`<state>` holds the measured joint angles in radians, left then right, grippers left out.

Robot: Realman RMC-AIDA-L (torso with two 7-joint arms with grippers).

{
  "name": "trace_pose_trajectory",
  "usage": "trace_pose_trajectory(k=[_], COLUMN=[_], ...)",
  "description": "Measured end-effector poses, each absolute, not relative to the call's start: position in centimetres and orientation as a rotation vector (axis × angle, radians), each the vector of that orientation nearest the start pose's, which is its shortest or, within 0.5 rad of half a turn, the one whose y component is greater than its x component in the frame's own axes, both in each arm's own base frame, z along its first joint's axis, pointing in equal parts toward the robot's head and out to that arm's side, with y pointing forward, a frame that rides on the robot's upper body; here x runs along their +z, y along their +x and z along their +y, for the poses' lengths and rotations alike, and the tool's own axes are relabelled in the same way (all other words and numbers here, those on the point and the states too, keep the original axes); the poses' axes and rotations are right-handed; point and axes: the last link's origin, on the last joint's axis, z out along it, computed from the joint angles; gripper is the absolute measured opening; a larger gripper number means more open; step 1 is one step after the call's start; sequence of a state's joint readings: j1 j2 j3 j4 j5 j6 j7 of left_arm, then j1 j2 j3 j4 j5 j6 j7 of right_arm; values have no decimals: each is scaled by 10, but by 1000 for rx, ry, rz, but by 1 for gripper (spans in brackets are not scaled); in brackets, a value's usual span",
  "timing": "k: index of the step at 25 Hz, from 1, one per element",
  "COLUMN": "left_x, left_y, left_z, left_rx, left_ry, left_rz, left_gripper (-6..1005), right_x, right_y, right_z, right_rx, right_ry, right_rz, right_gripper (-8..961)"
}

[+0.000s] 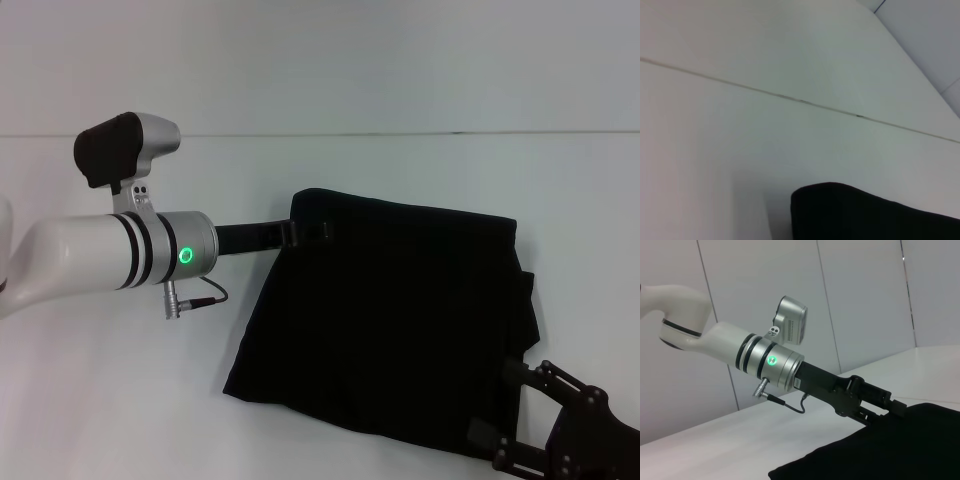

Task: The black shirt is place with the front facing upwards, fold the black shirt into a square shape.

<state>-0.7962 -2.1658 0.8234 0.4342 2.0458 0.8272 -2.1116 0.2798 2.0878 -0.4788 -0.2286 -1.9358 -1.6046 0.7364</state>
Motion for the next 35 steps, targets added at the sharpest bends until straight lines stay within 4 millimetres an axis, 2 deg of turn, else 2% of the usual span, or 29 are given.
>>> trace_pose_trajectory(k=[1,12,20,26,29,35], left_x=[-80,-80,-77,-71,-66,-51], left_y=[-227,-229,-230,-236,-244,-274], left_z=[413,413,414,413,413,403], left_rx=[-522,-509,-561,-627,-666,-792], left_ry=[-2185,-2195,-2158,-2089,-2024,-1824], left_rz=[-1492,-1465,-1494,-1538,-1569,-1683], left_gripper=[828,396,163,36,37,39], right_x=[-47,-46,-45,-42,-40,-38], right_y=[327,327,327,327,328,328], right_z=[216,216,217,220,222,225], right_rx=[918,926,932,935,939,939], right_ry=[-2448,-2441,-2430,-2405,-2386,-2366], right_rz=[574,574,573,572,573,572], right_gripper=[919,919,919,919,919,919])
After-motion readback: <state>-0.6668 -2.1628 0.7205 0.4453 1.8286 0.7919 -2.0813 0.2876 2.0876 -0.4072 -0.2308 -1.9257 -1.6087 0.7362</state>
